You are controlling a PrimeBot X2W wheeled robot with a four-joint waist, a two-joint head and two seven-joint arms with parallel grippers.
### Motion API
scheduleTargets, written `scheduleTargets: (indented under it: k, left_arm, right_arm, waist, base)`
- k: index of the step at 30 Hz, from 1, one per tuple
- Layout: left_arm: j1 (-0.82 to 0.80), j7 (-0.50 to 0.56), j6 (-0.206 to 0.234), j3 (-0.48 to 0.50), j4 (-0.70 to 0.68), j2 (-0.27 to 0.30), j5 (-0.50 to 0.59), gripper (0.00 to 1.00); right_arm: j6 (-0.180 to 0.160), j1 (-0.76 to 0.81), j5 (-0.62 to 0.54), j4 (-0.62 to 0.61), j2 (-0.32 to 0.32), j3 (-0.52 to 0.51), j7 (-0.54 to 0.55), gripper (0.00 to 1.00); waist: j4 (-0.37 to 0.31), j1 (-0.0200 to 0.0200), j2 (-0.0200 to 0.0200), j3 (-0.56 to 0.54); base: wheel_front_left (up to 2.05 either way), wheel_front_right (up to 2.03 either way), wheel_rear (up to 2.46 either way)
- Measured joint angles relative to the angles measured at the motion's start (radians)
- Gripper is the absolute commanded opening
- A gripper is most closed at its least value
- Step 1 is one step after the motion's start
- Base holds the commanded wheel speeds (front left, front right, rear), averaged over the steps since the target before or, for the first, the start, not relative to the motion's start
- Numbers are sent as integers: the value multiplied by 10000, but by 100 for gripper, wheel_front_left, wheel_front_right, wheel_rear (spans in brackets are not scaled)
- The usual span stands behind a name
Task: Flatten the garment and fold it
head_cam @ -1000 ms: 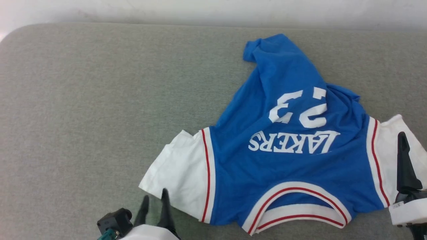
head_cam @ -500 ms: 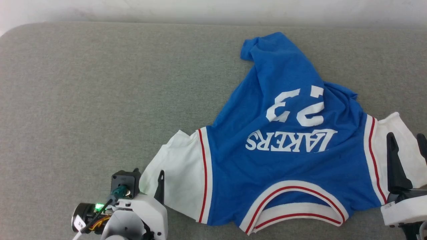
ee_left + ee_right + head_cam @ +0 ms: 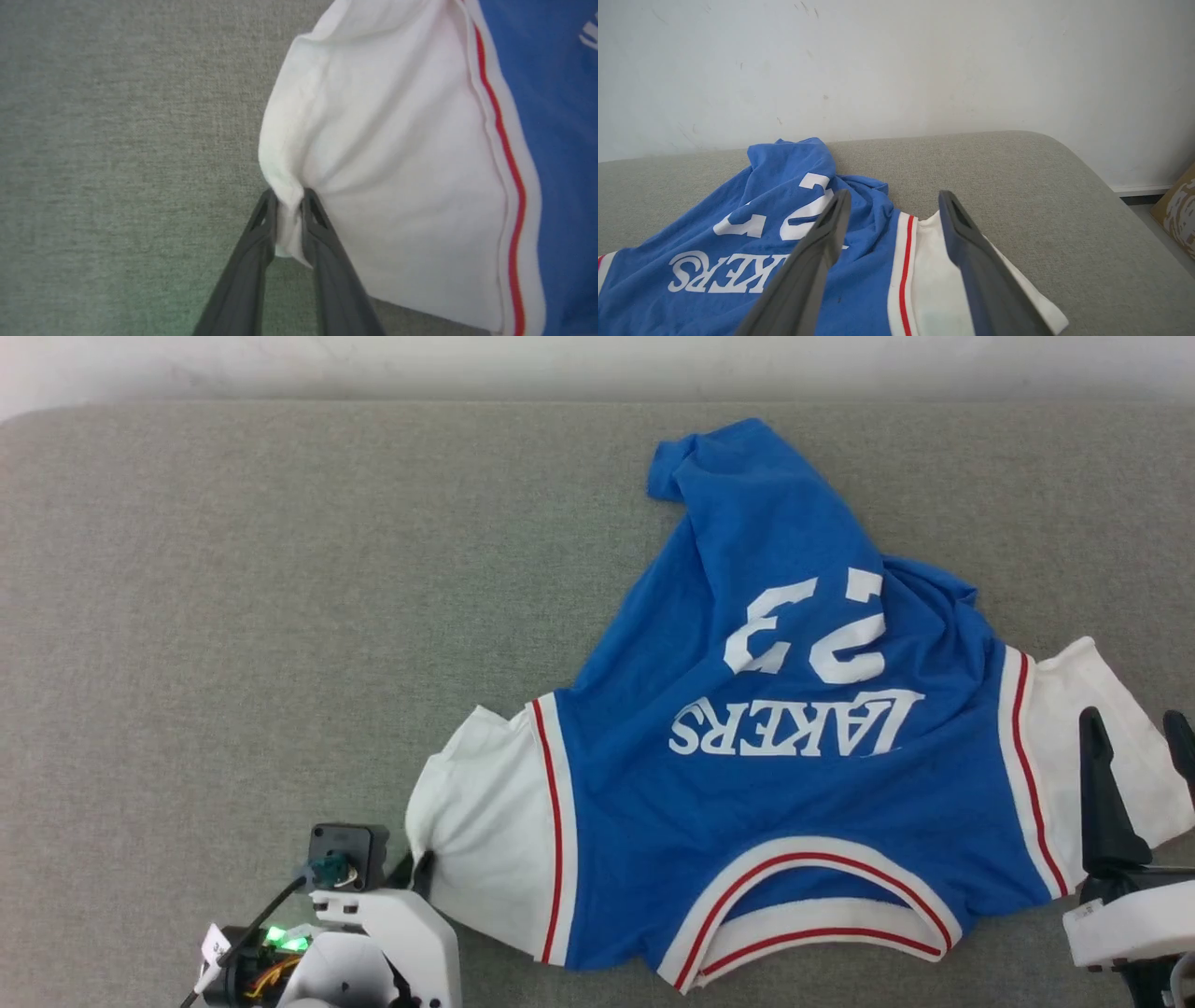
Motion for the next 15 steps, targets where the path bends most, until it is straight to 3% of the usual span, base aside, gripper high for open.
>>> scheduleTargets:
  k: [5, 8, 12, 15]
  left_arm:
    - [3, -468, -98, 92, 328, -245, -259, 0]
    - [32, -1118, -102, 345, 234, -744, -754, 0]
    - [1, -2127, -192, 817, -679, -1670, -1611, 0]
    - [50, -2652, -75, 1348, -1335, -1852, -1896, 0]
  right_arm:
    - [0, -9, -13, 38, 0, 40, 73, 100]
    - [0, -9, -23, 35, 0, 10, 75, 100]
    - [0, -8, -75, 19, -2, 44, 111, 100]
    - [0, -21, -94, -6, 2, 67, 213, 100]
  waist:
    - [85, 1, 0, -126]
    - [172, 2, 0, -239]
    - [351, 2, 0, -355]
    - [465, 2, 0, -427]
  base:
    - [0, 0, 0]
    - [0, 0, 0]
    - [0, 0, 0]
    - [0, 0, 0]
